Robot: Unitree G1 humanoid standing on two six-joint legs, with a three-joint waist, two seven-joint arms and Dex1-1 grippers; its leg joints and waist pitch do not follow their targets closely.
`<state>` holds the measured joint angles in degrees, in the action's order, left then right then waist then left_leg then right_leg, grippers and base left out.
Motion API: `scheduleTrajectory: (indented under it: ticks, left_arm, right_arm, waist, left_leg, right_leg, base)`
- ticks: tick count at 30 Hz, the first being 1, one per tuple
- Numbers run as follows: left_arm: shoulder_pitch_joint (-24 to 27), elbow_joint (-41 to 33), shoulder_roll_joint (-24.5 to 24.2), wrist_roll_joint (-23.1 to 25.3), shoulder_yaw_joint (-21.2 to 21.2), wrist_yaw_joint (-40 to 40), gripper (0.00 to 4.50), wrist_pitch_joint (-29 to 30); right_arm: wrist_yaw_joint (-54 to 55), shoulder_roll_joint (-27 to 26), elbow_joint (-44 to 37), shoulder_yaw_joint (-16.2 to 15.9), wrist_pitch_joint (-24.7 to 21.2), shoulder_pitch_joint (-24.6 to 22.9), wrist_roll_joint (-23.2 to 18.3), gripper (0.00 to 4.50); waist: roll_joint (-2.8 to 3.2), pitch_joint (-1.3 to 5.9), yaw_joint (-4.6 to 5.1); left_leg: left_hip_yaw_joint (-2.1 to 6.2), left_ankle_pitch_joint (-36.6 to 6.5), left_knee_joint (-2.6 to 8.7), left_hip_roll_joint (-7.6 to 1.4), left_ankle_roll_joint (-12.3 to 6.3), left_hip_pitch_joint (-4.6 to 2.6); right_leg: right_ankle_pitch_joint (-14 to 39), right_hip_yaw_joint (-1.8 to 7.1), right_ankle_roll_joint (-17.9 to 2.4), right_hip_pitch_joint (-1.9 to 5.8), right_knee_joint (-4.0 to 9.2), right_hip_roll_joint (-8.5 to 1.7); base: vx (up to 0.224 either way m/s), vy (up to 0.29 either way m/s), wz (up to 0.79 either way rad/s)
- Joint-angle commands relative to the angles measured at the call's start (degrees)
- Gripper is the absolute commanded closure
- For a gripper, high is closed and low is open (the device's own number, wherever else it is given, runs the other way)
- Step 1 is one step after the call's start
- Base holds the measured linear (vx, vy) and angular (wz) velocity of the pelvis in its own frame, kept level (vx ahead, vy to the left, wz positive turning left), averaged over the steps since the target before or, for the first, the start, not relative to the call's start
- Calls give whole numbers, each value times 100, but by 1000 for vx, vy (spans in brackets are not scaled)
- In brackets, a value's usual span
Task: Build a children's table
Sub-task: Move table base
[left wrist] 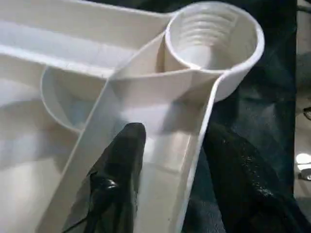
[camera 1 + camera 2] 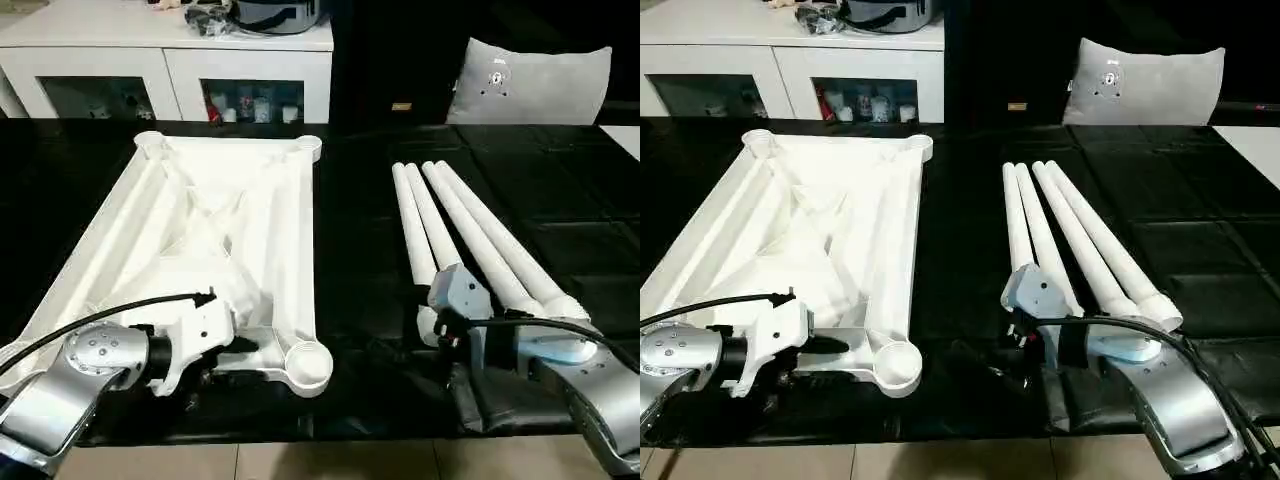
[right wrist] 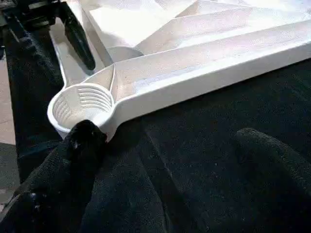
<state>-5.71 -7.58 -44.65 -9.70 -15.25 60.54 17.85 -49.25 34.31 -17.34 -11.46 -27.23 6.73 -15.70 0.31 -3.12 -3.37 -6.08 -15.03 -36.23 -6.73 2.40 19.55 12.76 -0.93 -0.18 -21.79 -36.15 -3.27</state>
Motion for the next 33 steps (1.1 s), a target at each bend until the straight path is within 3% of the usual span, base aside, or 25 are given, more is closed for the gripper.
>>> scheduleTrajectory:
  ticks: [1,2,7,9,12,14,15,19,22,27,30,33]
  left_arm:
    - [-70,29,-101,120,-39,12,265,-82]
    - [-72,54,-111,145,-44,9,296,-129]
    - [-87,207,-120,221,-68,76,322,-252]
    - [-170,350,222,227,33,-278,348,-251]
    - [-248,572,418,368,-3,-502,374,-406]
    - [-370,805,618,414,-17,-697,387,-313]
    - [-407,858,661,431,-24,-750,389,-259]
    - [-632,1091,921,516,-29,-1010,425,-310]
    - [-822,1273,1166,607,-92,-1051,446,-451]
    - [-922,1328,1325,563,-265,-846,449,-608]
    - [-828,1043,1379,398,-378,-613,449,-612]
    - [-782,959,1387,341,-372,-550,449,-665]
  right_arm:
    - [-44,18,13,-27,51,-5,47,0]
    - [-38,24,24,-38,63,-8,73,0]
    - [-20,18,60,-16,78,0,60,0]
    - [33,-3,75,-8,99,-6,74,0]
    - [318,-188,149,98,26,41,99,0]
    - [508,-328,181,144,-53,56,103,0]
    - [547,-355,183,145,-81,60,106,0]
    - [779,-537,170,144,-168,93,130,0]
    - [982,-738,130,146,-207,127,112,0]
    - [1483,-1101,274,337,-298,223,83,0]
    - [1664,-1422,211,540,-514,234,-258,0]
    - [1825,-1490,184,520,-565,256,-149,0]
  waist:
    - [27,248,-5]
    - [24,243,-3]
    - [24,241,-3]
    - [-15,238,-1]
    - [-10,243,-14]
    - [-52,244,-12]
    - [-42,246,0]
    - [-51,263,51]
    - [-63,287,87]
    - [-45,274,81]
    - [-18,280,58]
    - [-8,286,23]
  left_leg:
    - [107,-360,544,-498,-314,50]
    - [105,-400,548,-501,-306,51]
    - [100,-478,555,-504,-281,47]
    - [80,-453,556,-512,-278,49]
    - [50,-442,550,-517,-280,32]
    - [39,-457,563,-517,-219,49]
    - [38,-422,569,-511,-183,53]
    - [34,-326,550,-504,-153,66]
    - [19,-14,514,-491,-216,74]
    - [5,-127,533,-505,-180,47]
    - [6,-107,540,-512,-165,42]
    - [-2,15,546,-516,-151,32]
  right_leg:
    - [415,261,-1504,269,386,-499]
    - [437,263,-1505,267,390,-499]
    - [531,267,-1503,264,395,-500]
    - [579,269,-1500,268,396,-506]
    - [640,269,-1509,245,417,-503]
    - [758,267,-1412,257,420,-502]
    - [802,267,-1374,262,415,-503]
    - [635,262,-1361,272,405,-495]
    - [270,262,-1413,286,382,-497]
    - [341,265,-1448,259,391,-488]
    - [255,270,-1454,262,379,-495]
    - [25,257,-1468,253,366,-479]
  base:
    - [0,0,0]
    - [0,0,0]
    - [0,0,0]
    - [0,0,0]
    - [0,0,0]
    - [0,0,0]
    - [0,0,0]
    - [0,0,0]
    - [0,0,0]
    - [0,0,0]
    - [0,0,0]
    - [0,0,0]
